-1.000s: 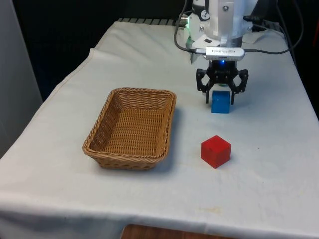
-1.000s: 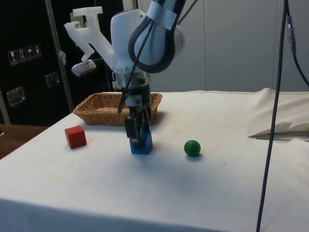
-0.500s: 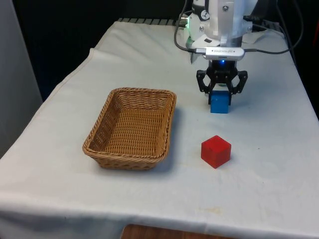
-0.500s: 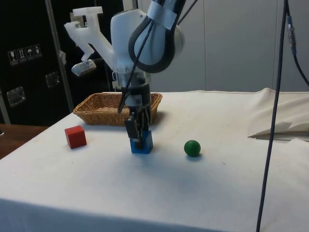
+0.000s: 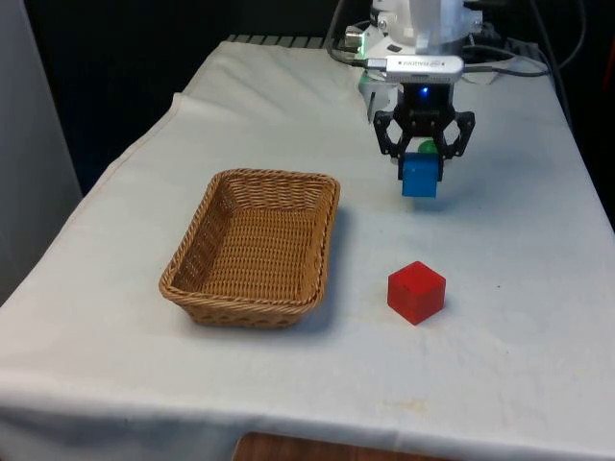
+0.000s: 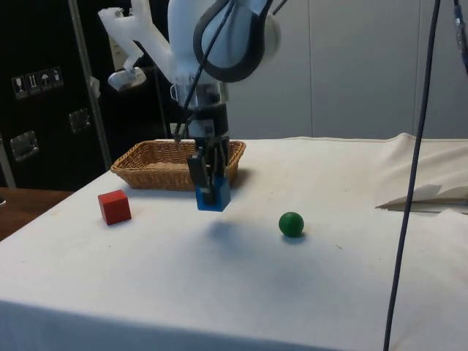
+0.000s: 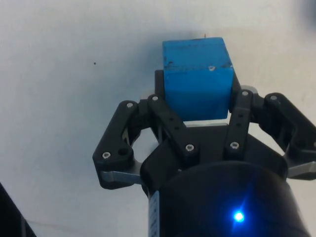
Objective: Place all non-red objects into the basket.
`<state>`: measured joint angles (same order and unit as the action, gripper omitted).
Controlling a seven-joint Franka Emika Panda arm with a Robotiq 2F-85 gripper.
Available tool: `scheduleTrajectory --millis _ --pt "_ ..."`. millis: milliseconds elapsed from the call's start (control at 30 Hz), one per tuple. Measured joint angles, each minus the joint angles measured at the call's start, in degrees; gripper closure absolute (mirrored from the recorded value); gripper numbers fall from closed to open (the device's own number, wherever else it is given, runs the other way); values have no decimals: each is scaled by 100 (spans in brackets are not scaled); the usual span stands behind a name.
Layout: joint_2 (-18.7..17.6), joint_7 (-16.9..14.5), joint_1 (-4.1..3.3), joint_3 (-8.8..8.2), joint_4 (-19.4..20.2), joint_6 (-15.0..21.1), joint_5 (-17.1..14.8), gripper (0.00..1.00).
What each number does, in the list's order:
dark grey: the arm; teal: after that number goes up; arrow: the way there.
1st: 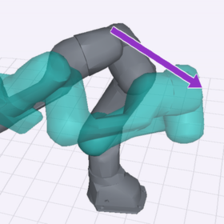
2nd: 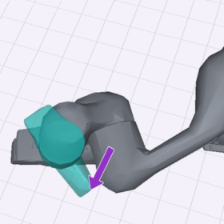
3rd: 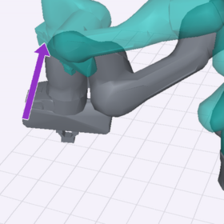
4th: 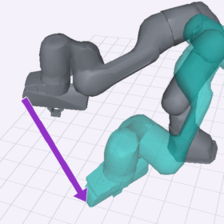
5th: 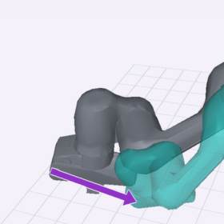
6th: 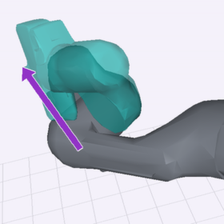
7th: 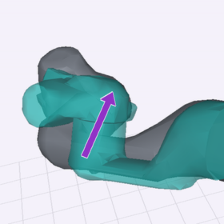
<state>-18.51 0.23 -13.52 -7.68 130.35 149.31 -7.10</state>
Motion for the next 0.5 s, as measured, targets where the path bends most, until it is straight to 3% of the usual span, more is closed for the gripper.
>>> scheduleTrajectory --millis 500 --pt "367 6 0 -132 -6 -309 0 99"
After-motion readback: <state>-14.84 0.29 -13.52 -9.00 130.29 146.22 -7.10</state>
